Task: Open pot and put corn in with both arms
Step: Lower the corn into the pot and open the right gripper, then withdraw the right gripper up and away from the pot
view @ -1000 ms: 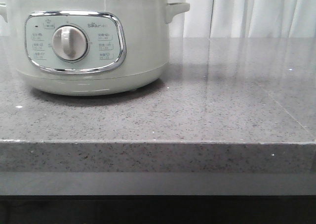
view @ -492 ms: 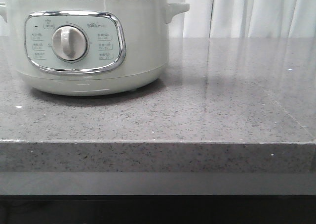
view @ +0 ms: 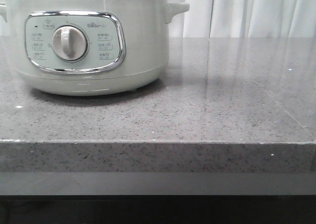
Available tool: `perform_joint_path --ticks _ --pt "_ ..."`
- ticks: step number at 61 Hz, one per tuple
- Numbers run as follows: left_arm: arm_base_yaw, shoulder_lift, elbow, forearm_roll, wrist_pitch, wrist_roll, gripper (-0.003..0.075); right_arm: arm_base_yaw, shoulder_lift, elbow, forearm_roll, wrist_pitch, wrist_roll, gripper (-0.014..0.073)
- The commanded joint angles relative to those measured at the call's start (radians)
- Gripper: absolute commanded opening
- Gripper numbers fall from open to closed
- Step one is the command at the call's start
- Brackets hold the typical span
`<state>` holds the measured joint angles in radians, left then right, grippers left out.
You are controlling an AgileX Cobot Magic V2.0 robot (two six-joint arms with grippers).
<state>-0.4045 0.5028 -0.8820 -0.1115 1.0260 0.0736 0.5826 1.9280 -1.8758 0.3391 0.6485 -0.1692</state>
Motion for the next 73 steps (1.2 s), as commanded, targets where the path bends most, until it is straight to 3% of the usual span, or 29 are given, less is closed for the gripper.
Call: perform_joint_path --ticks 1,10,23,36,55,73 --pt "-0.005 0.003 -0.036 -0.024 -0.129 -0.006 0.0251 0.0 -0.057 -0.037 0.014 -0.053 -0.012 0.0482" --pt "-0.005 0.003 -0.036 -0.024 -0.129 -0.006 0.0251 0.0 -0.057 -0.037 0.014 -0.037 -0.012 0.0429" --pt "-0.005 0.003 -0.036 -0.024 -0.129 -0.006 0.0251 0.0 -0.057 -0.037 0.014 -0.037 -0.012 0.0154" --pt "-0.005 0.003 -0.036 -0.024 -0.129 -0.006 0.0251 0.0 -0.057 -0.037 0.014 -0.037 -0.012 -0.0036" --pt "-0.005 0.003 -0.036 -0.024 -0.129 -0.006 0.0251 -0.09 -0.124 -0.016 0.014 -0.016 -0.012 -0.0066" --pt "-0.005 0.003 -0.036 -0.024 -0.129 -0.006 0.0251 -0.298 -0.343 0.23 0.012 -0.09 -0.057 -0.0066"
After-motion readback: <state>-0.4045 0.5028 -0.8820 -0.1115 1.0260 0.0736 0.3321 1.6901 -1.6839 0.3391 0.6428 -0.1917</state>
